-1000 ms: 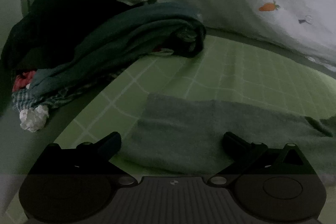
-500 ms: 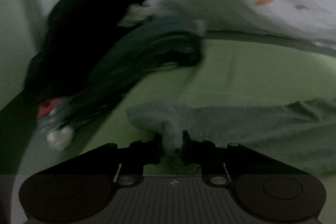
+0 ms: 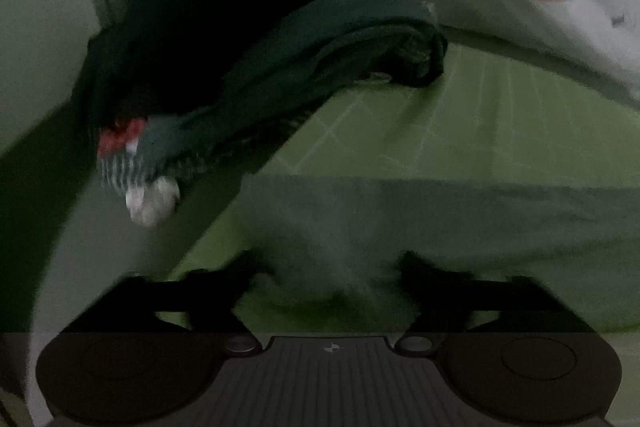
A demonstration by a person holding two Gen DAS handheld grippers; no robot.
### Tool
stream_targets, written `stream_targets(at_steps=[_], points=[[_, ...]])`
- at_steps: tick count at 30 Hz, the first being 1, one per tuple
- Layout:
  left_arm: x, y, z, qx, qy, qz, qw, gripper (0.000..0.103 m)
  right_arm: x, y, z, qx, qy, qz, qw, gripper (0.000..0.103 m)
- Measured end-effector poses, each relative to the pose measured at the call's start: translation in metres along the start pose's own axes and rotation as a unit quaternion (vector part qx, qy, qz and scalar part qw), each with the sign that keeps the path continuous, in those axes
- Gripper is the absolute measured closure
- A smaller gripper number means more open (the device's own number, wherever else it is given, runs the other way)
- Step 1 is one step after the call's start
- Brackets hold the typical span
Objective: Fold clothes
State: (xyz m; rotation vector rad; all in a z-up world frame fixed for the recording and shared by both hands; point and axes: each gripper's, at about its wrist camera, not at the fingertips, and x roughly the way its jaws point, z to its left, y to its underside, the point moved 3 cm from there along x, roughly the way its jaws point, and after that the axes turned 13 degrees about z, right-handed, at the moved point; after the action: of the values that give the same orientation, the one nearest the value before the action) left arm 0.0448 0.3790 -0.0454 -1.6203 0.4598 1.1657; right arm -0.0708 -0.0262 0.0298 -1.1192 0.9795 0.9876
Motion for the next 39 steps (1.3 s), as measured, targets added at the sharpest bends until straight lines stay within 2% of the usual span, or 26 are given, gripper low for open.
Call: stream_targets(at_steps=[4,7,9,11,14,16,18,21,25,26,27,29,30,31,32,34,36,39], points=[[-0.04,0.018,-0.003,-0.038,0.065,-0.025,0.9969,0.016,-0.024,-0.001,-0.045,0.003,0.035,-0.052,0.998,0.0],[-0.07,0.046,-0.031,-0.022,0.128,-0.013,0.9914,0.016,-0.039,0.0,-0.091,-0.014,0.075,-0.078,0.994,0.0],[-0.092,0.077,-0.068,0.019,0.17,0.006,0.9852,0.016,-0.046,0.002,-0.124,-0.018,0.103,-0.083,0.991,0.0],[-0.107,0.104,-0.1,0.061,0.196,0.021,0.9785,0.012,-0.053,0.007,-0.159,-0.017,0.124,-0.085,0.989,0.0],[-0.13,0.158,-0.16,0.131,0.226,0.054,0.9638,0.011,-0.063,0.018,-0.216,-0.01,0.146,-0.083,0.986,0.0],[-0.145,0.189,-0.195,0.169,0.243,0.067,0.9529,0.011,-0.067,0.03,-0.261,0.001,0.139,-0.074,0.987,0.0],[-0.155,0.21,-0.216,0.18,0.249,0.07,0.949,0.011,-0.068,0.038,-0.292,0.003,0.124,-0.071,0.99,0.0],[-0.165,0.235,-0.238,0.155,0.267,0.084,0.9475,0.011,-0.062,0.045,-0.331,0.006,0.103,-0.052,0.993,0.0],[-0.158,0.258,-0.256,0.125,0.258,0.12,0.9505,0.011,-0.051,0.046,-0.361,0.005,0.06,-0.031,0.998,0.014],[-0.158,0.264,-0.26,0.125,0.25,0.116,0.9531,0.011,-0.05,0.046,-0.363,0.003,0.055,-0.028,0.998,0.015],[-0.159,0.27,-0.265,0.127,0.24,0.107,0.9565,0.014,-0.05,0.045,-0.365,-0.01,0.05,-0.03,0.998,0.022],[-0.163,0.273,-0.271,0.13,0.218,0.107,0.9612,0.043,-0.049,0.044,-0.364,-0.042,0.055,-0.028,0.997,0.039],[-0.166,0.273,-0.274,0.131,0.207,0.109,0.9633,0.066,-0.049,0.043,-0.361,-0.071,0.053,-0.024,0.996,0.056],[-0.166,0.274,-0.276,0.128,0.205,0.114,0.9637,0.078,-0.05,0.042,-0.358,-0.09,0.045,-0.019,0.995,0.075],[-0.165,0.274,-0.278,0.113,0.209,0.122,0.9637,0.085,-0.05,0.042,-0.354,-0.098,0.043,-0.016,0.994,0.081],[-0.167,0.274,-0.28,0.085,0.204,0.134,0.9661,0.088,-0.05,0.043,-0.346,-0.115,0.049,-0.015,0.992,0.09],[-0.17,0.272,-0.282,0.077,0.192,0.137,0.9687,0.089,-0.051,0.043,-0.343,-0.126,0.057,-0.012,0.99,0.093],[-0.176,0.271,-0.285,0.082,0.184,0.142,0.9692,0.089,-0.06,0.045,-0.349,-0.103,0.042,-0.004,0.994,0.094]])
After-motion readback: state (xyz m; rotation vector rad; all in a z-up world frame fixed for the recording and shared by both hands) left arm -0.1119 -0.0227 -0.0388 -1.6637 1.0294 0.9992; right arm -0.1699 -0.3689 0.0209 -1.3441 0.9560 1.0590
